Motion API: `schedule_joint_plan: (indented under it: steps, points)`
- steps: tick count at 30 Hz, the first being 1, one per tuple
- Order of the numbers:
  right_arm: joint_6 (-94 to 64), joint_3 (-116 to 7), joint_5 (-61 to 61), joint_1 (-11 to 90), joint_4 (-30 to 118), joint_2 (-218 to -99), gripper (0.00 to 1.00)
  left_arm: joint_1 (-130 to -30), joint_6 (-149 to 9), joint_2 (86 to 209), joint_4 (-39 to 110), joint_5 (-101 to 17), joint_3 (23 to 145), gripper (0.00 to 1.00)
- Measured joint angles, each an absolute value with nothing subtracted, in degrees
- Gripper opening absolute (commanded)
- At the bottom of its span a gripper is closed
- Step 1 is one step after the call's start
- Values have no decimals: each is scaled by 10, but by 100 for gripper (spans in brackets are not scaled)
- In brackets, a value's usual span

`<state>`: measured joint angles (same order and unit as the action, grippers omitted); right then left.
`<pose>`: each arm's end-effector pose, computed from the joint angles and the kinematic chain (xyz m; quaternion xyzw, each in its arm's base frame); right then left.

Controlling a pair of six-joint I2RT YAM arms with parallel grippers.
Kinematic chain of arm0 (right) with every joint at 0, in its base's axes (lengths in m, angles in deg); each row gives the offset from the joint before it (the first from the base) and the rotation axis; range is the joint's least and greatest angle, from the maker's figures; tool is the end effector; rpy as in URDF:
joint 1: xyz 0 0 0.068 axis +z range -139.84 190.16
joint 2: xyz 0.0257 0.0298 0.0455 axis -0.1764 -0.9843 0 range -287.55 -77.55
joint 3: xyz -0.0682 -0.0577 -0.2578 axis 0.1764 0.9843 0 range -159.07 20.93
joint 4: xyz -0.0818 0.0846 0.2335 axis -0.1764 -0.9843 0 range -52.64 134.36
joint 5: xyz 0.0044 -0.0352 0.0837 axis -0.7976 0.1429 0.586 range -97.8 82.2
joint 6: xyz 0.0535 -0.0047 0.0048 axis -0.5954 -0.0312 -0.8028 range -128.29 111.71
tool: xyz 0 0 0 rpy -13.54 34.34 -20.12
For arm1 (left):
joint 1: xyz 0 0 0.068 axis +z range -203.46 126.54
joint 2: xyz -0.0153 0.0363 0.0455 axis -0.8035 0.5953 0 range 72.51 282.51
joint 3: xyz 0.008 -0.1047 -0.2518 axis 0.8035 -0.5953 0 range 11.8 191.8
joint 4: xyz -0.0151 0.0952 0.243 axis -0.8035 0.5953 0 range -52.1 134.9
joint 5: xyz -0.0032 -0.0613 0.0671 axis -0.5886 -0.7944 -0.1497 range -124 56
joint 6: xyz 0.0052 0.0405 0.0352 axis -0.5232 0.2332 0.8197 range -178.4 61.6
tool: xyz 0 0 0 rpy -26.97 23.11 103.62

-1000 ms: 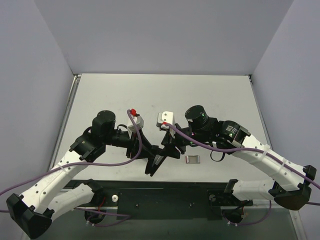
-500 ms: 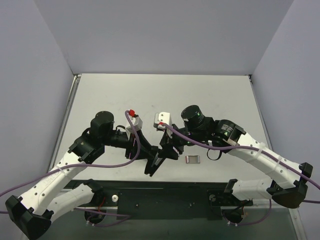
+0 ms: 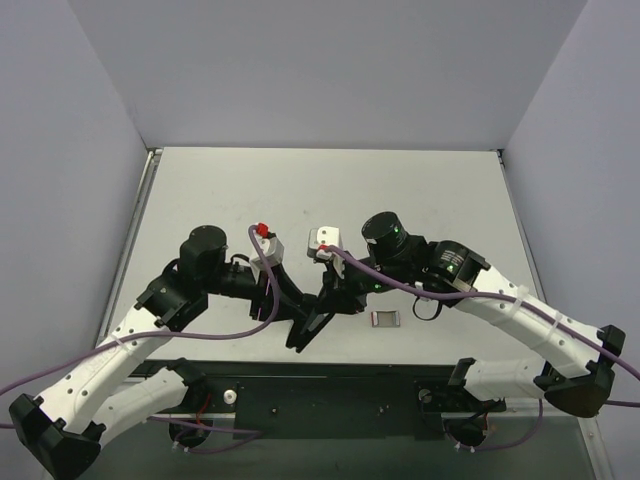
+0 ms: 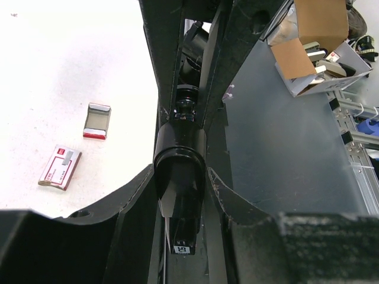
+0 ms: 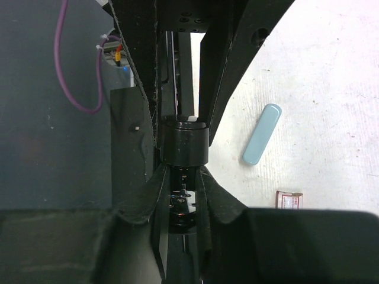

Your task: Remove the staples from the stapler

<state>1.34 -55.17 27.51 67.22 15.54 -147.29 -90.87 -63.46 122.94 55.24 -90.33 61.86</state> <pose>0.1245 0.2300 0.4086 -0.5762 0.5690 0.4439 0.3836 0.1303 -0.1368 0.3470 0.4657 0.6062 -0.5436 0.3467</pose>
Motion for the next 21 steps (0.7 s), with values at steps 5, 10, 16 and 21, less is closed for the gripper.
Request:
schedule_joint_plan:
  steps: [5, 10, 16, 21]
  points:
    - [-10, -491, 282, 672, 207, -1443, 0, -911, -635, 1224, 555, -901, 606, 0]
    - [-38, -435, 282, 672, 263, -1408, 0, -915, -635, 1224, 557, -901, 604, 0]
    - [-56, -407, 274, 671, 294, -1387, 0, -916, -635, 1224, 554, -901, 604, 0]
    - [-64, -392, 271, 669, 311, -1373, 0, -917, -635, 1222, 547, -900, 604, 0]
